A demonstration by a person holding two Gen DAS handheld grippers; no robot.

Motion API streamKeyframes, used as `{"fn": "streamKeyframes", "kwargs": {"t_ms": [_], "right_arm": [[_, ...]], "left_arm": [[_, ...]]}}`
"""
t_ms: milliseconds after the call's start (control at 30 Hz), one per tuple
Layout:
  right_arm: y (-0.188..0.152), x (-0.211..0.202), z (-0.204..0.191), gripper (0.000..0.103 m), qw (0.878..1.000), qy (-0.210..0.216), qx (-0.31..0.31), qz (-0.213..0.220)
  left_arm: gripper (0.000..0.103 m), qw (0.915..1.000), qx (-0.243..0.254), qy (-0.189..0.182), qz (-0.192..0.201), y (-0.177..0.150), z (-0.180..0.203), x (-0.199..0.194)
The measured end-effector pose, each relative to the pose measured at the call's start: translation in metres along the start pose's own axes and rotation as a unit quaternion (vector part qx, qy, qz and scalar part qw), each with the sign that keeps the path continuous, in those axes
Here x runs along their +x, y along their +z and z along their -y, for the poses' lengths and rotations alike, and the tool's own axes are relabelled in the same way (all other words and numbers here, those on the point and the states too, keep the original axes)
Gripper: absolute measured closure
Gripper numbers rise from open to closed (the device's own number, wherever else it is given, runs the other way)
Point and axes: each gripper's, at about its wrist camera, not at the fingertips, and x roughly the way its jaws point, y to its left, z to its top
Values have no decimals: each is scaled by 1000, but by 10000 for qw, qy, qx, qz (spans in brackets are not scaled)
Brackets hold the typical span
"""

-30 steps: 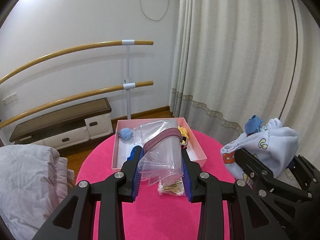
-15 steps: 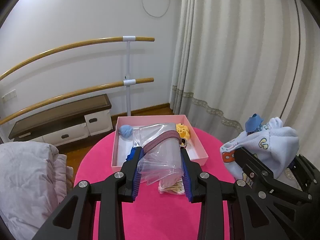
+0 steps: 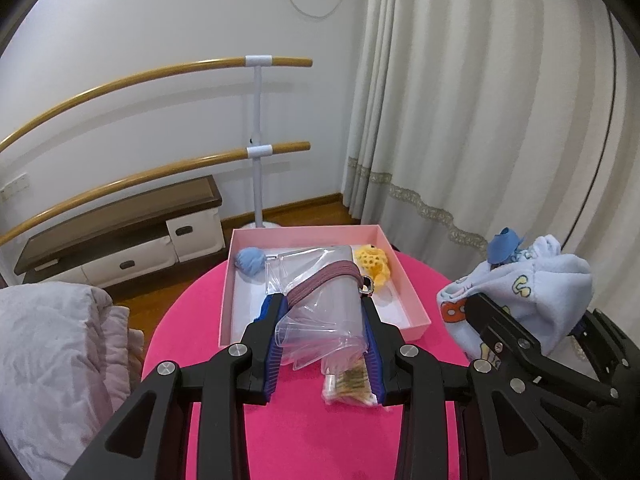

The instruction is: Organize soft objects

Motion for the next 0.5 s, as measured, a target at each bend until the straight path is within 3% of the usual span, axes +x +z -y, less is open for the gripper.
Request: {"fn": "streamKeyframes", "kwargs": {"t_ms": [233,500], "right_arm": [[17,45,7,41,9997,-26,8,-258],[20,113,12,41,9965,-54,-12,-835]], "left_arm": [[71,9996,-27,115,-268,42,3,62],[71,9949,-39,173,-995,89,4,166]]}}
